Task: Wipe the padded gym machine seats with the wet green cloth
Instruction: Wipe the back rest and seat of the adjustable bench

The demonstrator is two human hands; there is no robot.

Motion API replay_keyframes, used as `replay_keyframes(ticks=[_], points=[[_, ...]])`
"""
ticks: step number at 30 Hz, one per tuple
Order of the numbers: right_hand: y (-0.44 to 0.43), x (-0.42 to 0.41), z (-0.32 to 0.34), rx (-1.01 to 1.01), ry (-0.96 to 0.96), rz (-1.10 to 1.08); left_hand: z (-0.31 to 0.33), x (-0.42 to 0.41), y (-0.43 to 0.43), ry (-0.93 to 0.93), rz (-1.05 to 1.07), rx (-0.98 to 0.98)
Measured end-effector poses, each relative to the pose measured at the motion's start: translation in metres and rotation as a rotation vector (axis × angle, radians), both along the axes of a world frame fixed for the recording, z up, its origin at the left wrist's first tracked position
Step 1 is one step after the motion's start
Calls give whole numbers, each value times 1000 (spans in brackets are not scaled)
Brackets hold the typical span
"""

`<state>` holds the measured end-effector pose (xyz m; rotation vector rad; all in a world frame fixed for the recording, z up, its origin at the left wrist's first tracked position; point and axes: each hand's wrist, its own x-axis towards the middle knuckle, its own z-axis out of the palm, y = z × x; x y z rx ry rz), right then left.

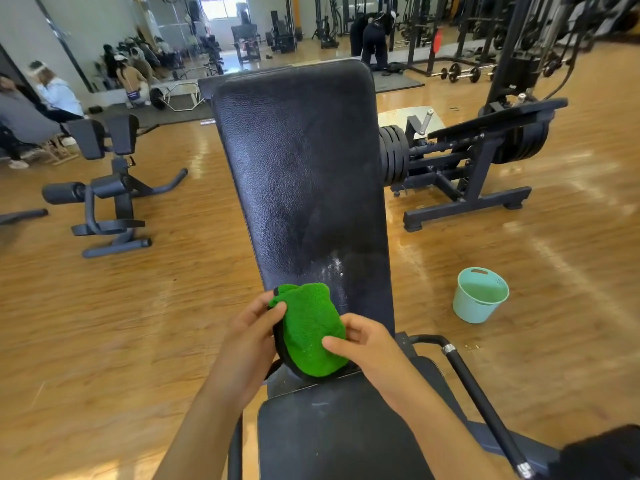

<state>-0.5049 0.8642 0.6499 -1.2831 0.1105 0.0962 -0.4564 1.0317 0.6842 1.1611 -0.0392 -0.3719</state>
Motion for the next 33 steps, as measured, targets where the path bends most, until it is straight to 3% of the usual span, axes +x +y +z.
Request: replay_keyframes(ticks=[4, 8, 10, 13, 16, 21, 24, 29, 33], points=[[0, 2, 6, -184, -68, -89, -14, 4, 5, -22, 206, 211], [6, 4, 14, -467, -141, -114, -27, -10, 1, -285, 306, 621], [8, 5, 19, -546, -153, -137, -30, -21, -3, -377, 136, 599], [9, 6, 30, -595, -160, -75, -36, -30, -11, -374, -137, 462], [8, 6, 32, -681, -155, -42, -37, -25, -14, -322, -184, 404], [4, 9, 32, -1153, -262, -148, -35, -14, -14, -250, -235, 450], [-4, 15, 31, -1065, -345, -158, -33, -8, -11, -153, -278, 351], [-16, 28, 30, -666, -173, 107, -26, -1, -9, -102, -327, 277], [-16, 44, 25, -674, -173, 89, -25, 5, -11, -134, -285, 406]])
